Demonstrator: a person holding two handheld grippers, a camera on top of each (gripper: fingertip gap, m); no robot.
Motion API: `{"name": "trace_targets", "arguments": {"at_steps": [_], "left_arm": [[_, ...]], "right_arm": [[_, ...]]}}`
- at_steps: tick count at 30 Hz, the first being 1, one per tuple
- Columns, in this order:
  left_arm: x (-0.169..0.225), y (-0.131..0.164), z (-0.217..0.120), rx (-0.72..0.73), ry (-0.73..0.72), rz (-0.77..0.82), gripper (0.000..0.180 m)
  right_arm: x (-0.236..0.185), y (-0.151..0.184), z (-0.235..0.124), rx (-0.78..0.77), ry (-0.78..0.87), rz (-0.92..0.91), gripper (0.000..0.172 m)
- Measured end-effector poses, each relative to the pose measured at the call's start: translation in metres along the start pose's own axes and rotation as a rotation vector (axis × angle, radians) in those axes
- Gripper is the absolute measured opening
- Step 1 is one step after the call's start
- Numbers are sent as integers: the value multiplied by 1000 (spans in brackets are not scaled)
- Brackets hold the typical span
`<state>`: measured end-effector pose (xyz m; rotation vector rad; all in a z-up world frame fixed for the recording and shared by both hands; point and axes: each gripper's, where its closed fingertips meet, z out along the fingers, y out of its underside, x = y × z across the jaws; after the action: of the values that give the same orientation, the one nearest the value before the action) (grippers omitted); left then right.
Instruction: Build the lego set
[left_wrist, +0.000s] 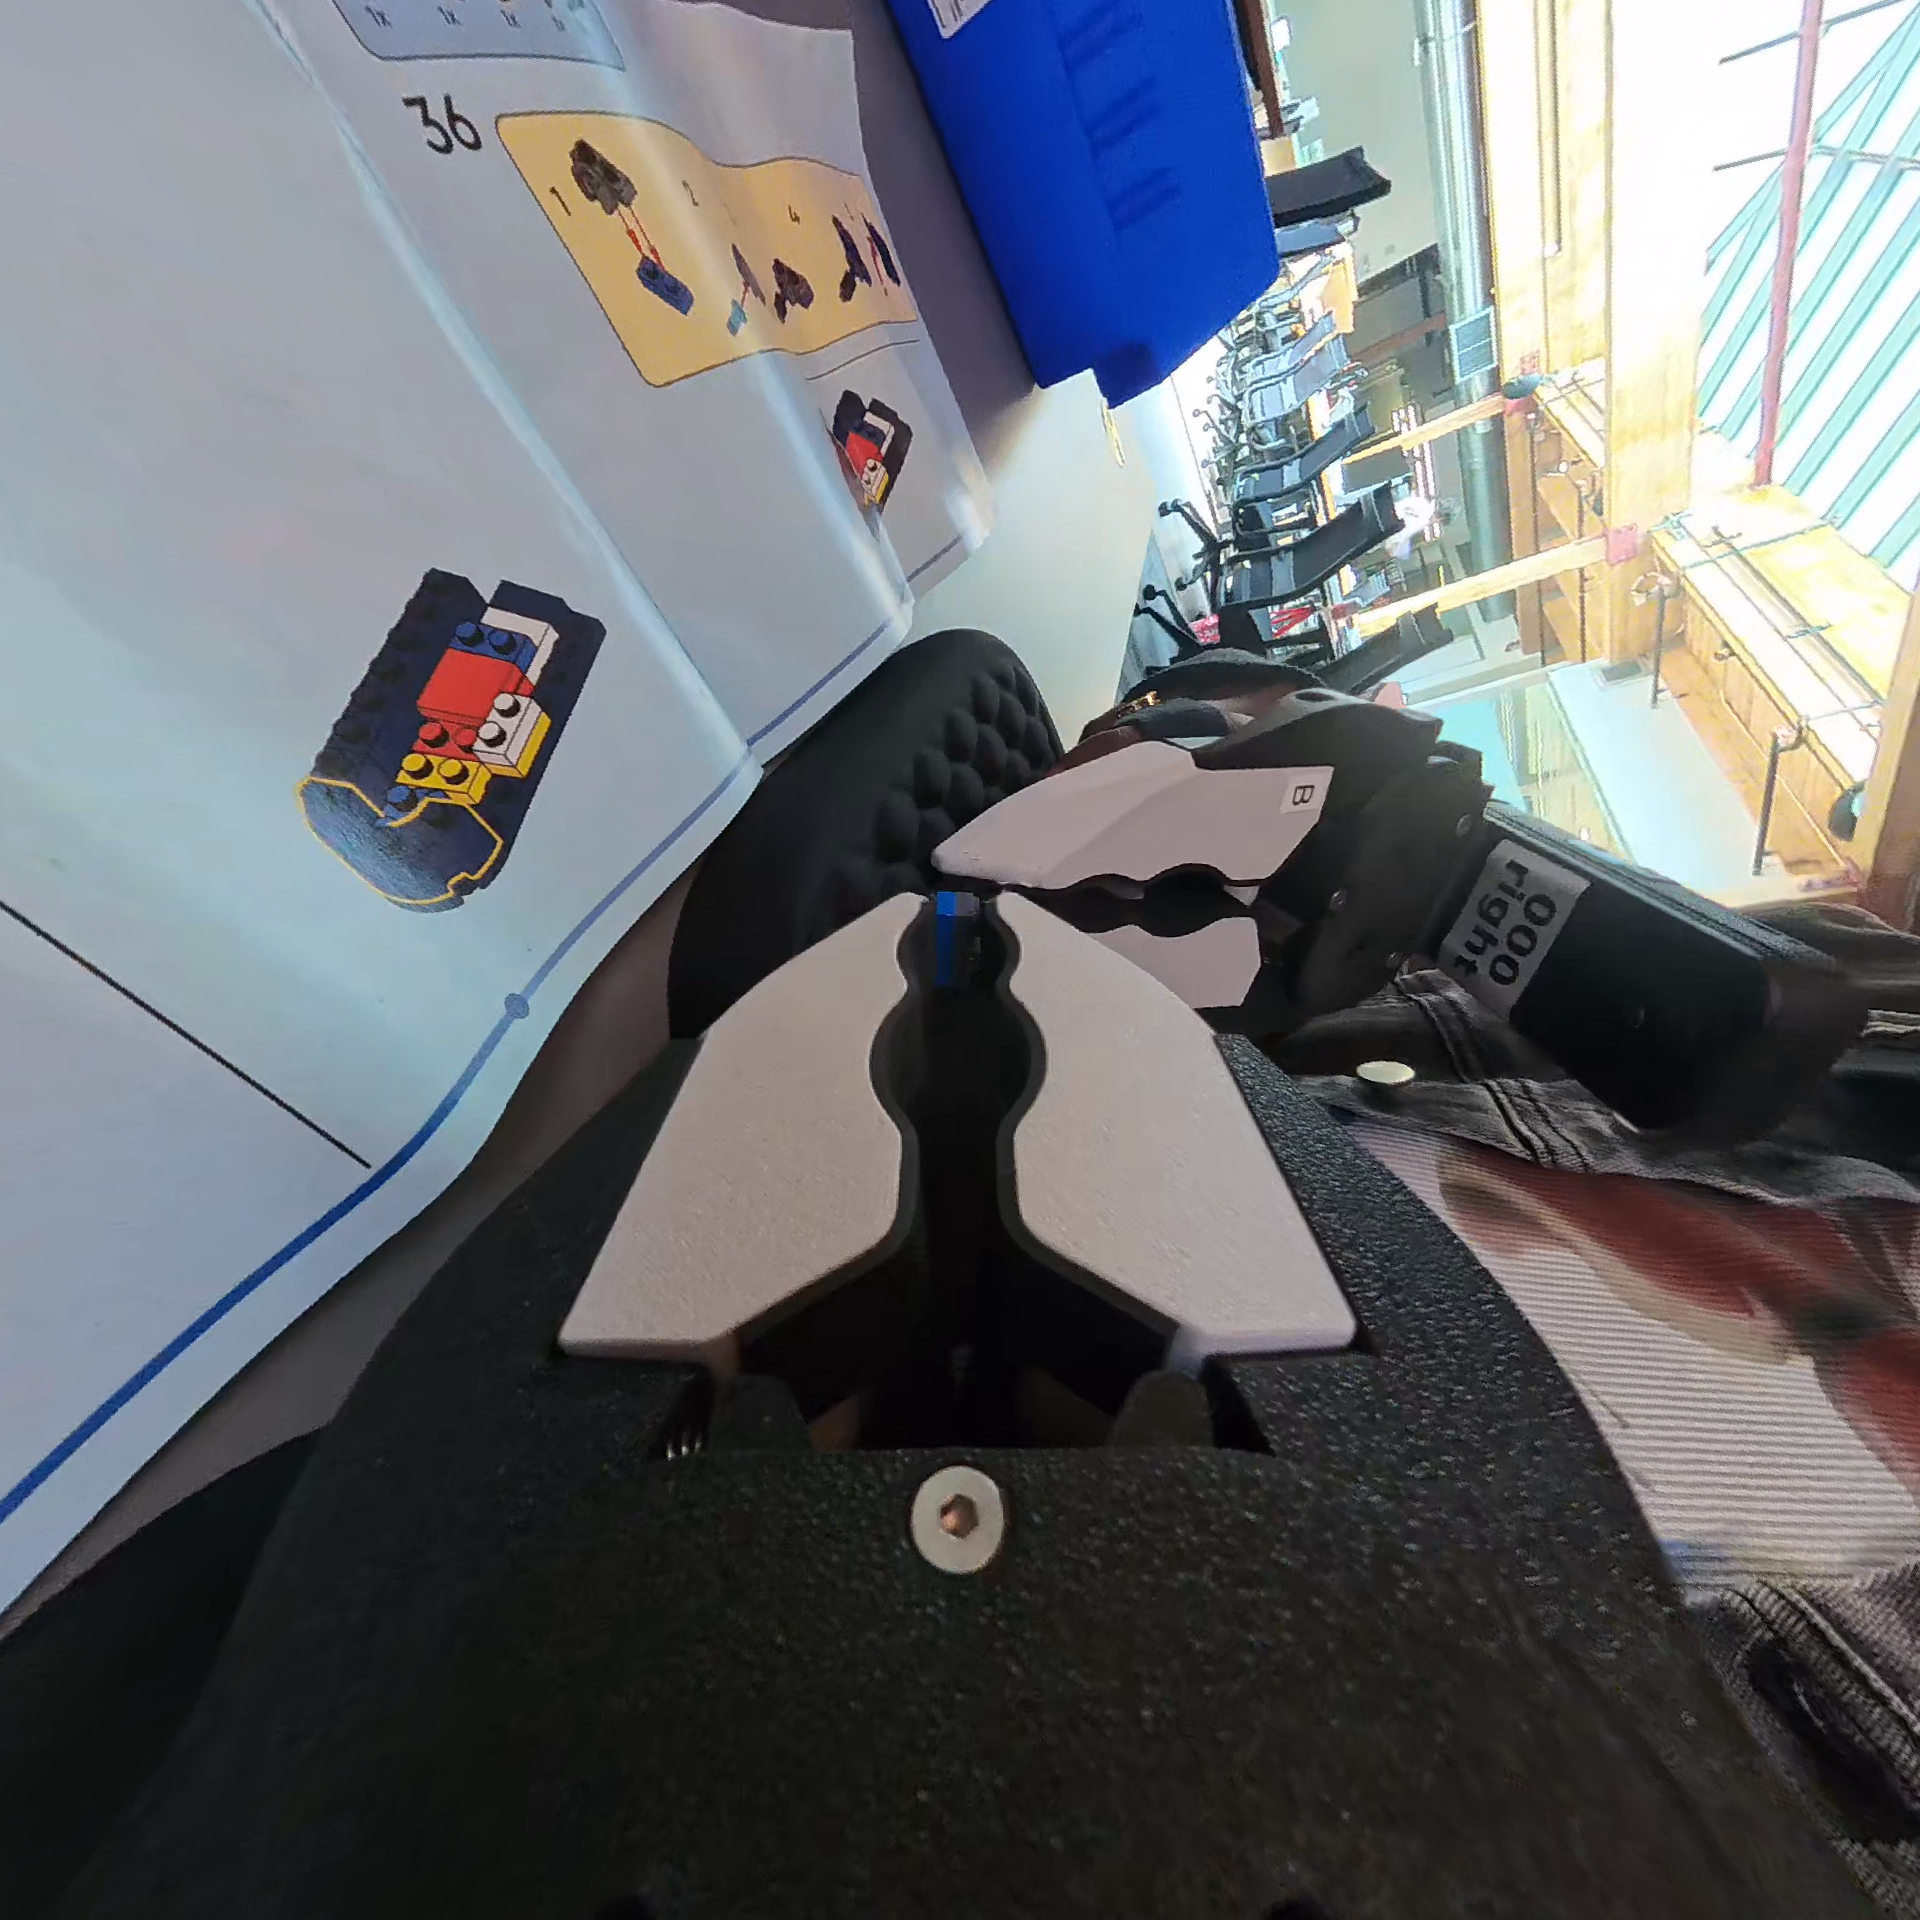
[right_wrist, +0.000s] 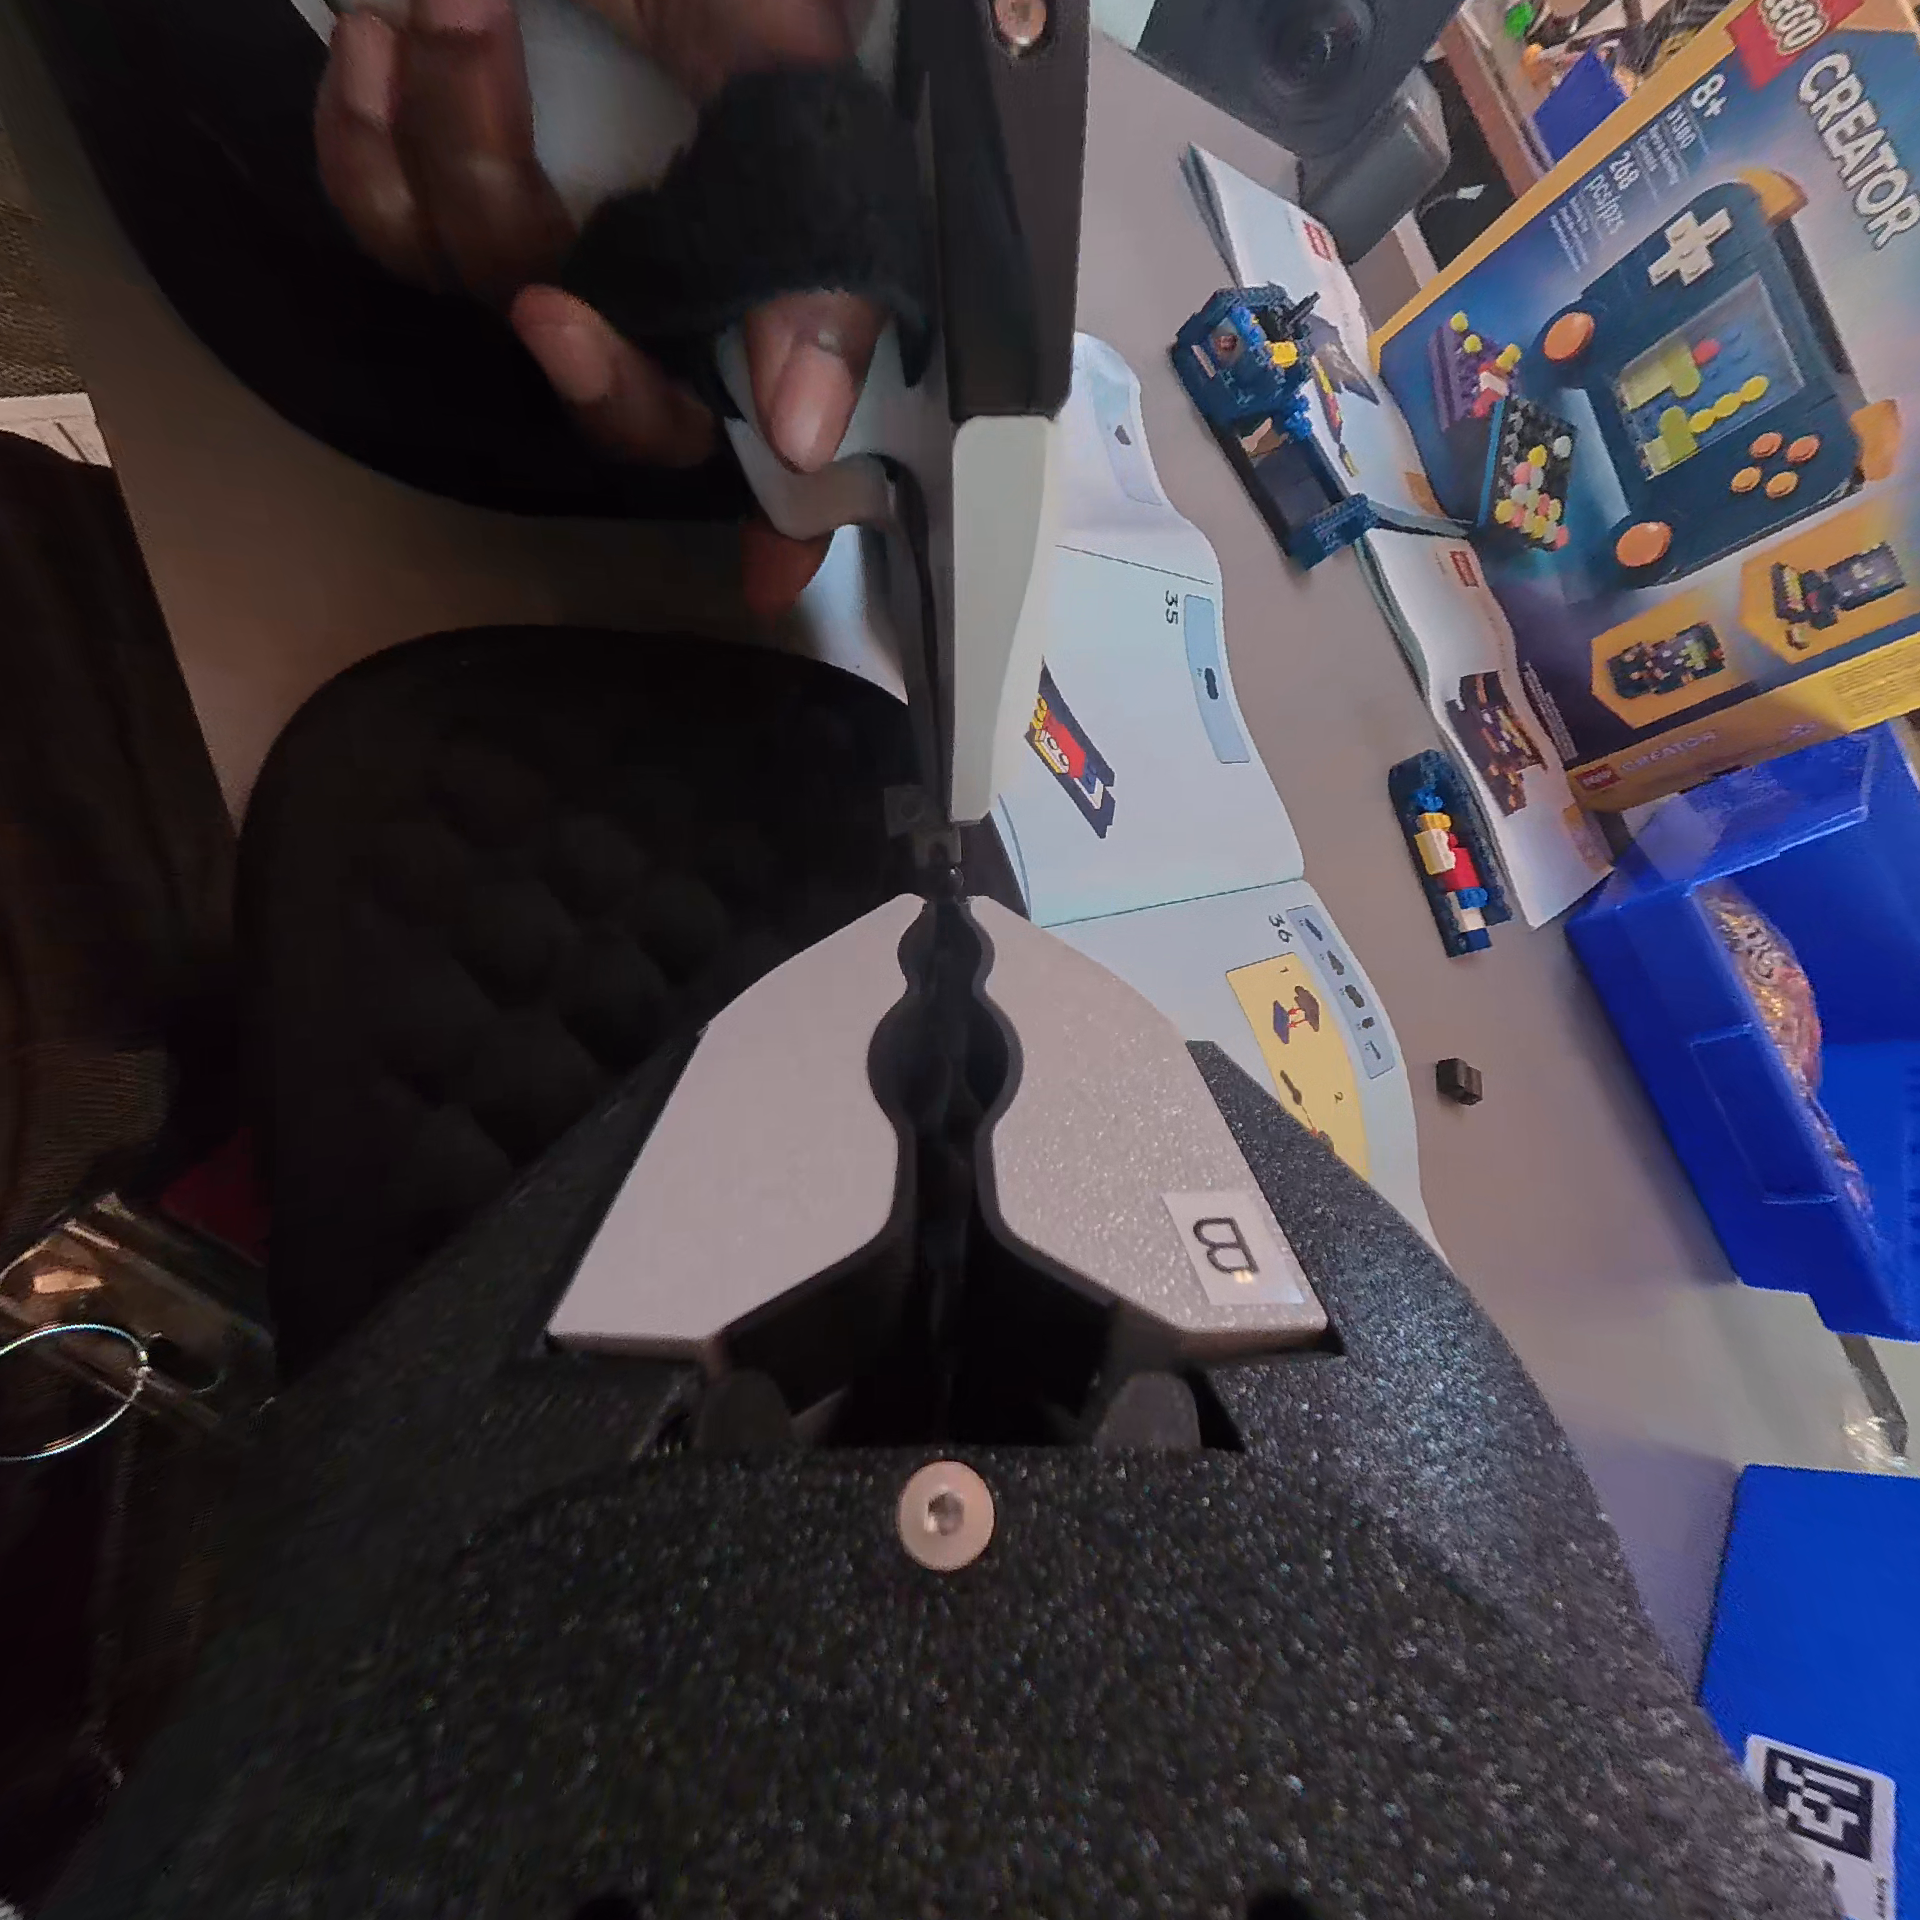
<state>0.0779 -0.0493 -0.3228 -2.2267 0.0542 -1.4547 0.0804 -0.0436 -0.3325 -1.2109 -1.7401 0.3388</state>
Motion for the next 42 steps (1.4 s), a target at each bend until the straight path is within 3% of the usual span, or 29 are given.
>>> {"name": "trace_targets", "arguments": {"at_steps": [18, 22, 34, 42], "left_arm": [[-7, 1, 5, -16, -11, -71, 8], [-5, -5, 6, 56, 13, -162, 8], [-8, -20, 8, 315, -65, -218, 9], [-2, -30, 6, 421, -151, -37, 9]], "right_arm": [[-7, 3, 6, -38, -149, 142, 2], [-3, 1, 4, -26, -173, 272, 2], [6, -2, 6, -32, -212, 698, 1], [15, -7, 9, 29, -251, 946, 0]]}}
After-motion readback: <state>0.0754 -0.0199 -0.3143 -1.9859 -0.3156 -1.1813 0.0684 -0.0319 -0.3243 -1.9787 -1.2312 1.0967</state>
